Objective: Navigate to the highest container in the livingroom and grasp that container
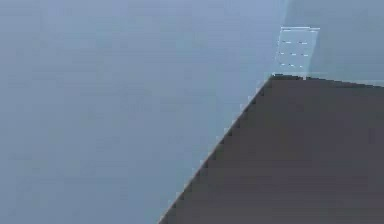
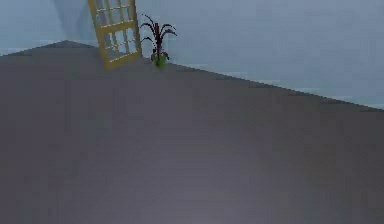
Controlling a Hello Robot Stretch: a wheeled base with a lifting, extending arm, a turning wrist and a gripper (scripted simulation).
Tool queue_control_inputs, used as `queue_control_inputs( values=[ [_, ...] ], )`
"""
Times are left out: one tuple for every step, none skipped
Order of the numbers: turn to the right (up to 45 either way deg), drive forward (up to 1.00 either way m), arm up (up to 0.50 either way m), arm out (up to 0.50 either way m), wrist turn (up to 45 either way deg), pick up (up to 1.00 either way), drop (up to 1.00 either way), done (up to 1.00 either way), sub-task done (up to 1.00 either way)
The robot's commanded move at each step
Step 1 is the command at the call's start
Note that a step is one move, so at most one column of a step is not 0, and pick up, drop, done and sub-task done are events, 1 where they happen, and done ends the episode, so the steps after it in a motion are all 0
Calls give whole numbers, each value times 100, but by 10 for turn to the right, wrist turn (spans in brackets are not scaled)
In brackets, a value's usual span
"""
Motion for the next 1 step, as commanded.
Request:
queue_control_inputs(
  values=[
    [450, 0, 0, 0, 0, 0, 0, 0, 0]
  ],
)
